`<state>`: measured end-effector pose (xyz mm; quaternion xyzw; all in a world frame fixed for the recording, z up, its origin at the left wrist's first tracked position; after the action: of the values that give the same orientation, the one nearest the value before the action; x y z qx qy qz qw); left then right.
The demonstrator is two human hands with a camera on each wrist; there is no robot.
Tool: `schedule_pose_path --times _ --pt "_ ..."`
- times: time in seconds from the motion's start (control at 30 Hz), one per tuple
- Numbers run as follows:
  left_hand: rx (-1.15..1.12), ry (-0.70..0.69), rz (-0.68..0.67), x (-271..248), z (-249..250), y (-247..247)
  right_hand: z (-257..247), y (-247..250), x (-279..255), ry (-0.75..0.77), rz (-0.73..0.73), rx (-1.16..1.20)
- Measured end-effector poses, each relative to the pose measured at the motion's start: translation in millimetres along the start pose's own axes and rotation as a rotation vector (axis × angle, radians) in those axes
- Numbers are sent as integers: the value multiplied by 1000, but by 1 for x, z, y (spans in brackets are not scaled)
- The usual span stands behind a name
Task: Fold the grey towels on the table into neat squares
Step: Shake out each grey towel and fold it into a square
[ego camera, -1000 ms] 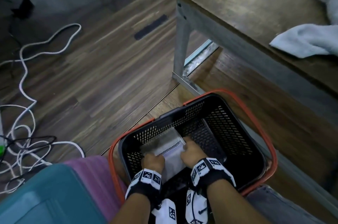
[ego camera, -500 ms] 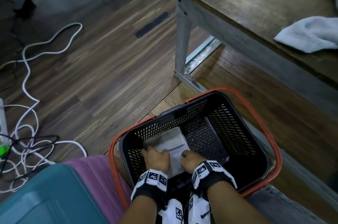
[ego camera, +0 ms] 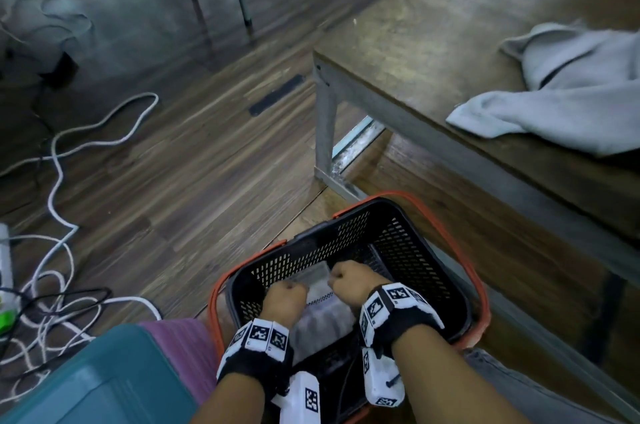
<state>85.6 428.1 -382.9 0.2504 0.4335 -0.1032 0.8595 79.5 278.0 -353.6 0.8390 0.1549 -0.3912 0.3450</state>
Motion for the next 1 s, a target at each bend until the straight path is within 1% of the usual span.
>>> schedule_pose_path --times 0.07,0.13,0.2,0.27,0.33,0.4,0.47,0.53,0.57,0.63,0.67,0.73,0.8,0.93,1.0 --pt "4 -76 -76 -21 21 7 -15 23 -21 63 11 -8" --pt "49 -186 -132 -46 46 14 -31 52 -52 136 30 18" --pt "79 -296 -147 -76 79 19 -44 87 -92 213 116 52" --pt "69 -407 -136 -111 119 20 -50 127 -142 295 318 59" --pt "68 -583 -124 -155 163 15 -47 168 -201 376 561 65" --pt "115 -776 -137 -206 208 1 -34 205 -267 420 771 97" --pt "183 -942 -171 -261 250 -22 -11 236 -331 456 951 185" --pt "257 -1122 -215 -313 286 -57 22 260 -389 472 1114 272" --pt "305 -1206 -229 -339 301 -78 41 268 -414 466 1181 295" --pt "403 -1310 -285 -383 321 -121 82 280 -453 445 1277 321" --pt "453 -1335 -333 -400 327 -143 104 283 -468 423 1311 336" --pt "585 -1337 -413 -422 332 -190 147 285 -483 341 1350 341" --pt "755 -1317 -425 -425 330 -237 191 280 -482 232 1362 311" --pt "1121 -1235 -373 -392 311 -323 265 259 -451 -11 1290 268" --pt "1249 -1224 -375 -369 298 -355 293 249 -429 -87 1235 269"
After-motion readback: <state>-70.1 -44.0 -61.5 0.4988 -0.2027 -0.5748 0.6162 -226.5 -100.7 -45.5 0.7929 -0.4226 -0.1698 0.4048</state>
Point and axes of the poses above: each hand's wrist, its own x-axis towards the middle knuckle, its own y-axis out of the back of the hand, z = x × y, the point moved 2 cm from there along x, towards the middle knuckle, and after that the axes turned 1 degree about y, right-handed, at the moved point
